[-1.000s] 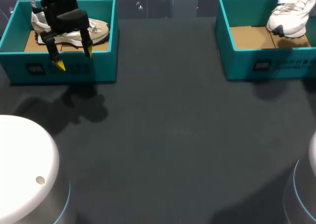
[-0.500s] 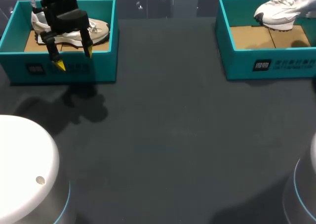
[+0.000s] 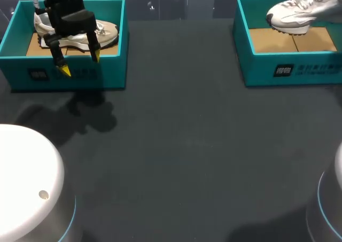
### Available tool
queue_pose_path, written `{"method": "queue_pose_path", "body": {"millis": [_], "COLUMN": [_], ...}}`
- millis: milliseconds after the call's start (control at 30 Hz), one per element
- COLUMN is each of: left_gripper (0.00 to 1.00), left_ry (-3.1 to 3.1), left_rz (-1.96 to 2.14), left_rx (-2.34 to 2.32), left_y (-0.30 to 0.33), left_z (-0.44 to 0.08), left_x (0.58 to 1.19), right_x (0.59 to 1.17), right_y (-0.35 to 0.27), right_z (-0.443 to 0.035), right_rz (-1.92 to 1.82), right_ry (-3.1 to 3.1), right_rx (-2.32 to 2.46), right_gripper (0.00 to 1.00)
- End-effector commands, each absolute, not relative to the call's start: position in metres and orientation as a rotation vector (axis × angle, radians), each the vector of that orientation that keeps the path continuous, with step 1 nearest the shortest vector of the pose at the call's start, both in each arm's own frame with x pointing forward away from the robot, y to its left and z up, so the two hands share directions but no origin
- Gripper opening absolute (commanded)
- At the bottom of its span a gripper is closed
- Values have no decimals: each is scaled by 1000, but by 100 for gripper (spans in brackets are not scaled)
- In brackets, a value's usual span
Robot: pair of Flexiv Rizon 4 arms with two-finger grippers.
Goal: Take the shoe out of the shoebox, open the shoe tongue, remove and reinsert the insole, then place the shoe into the shoebox
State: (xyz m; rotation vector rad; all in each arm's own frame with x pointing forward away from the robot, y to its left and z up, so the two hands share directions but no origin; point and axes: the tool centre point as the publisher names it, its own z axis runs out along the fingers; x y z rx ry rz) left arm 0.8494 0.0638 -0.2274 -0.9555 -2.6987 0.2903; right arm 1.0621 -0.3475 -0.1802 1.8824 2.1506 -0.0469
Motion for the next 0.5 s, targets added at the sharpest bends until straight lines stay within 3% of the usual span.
{"method": "queue_pose_path", "body": {"millis": [33, 500], "left_gripper": [100, 100], "left_ry": [-2697, -2697], "left_rz": [287, 287], "left_rx": [-956, -956], "left_y": [64, 64], "left_z": [-227, -227], "left_x": [850, 850], "right_x": [1055, 1044], "right_y": [-348, -353], "right_z": [-179, -209], "right_rz": [10, 72], "right_ry": [2129, 1891], "right_rx": [1855, 2010], "right_gripper": [0, 0]}}
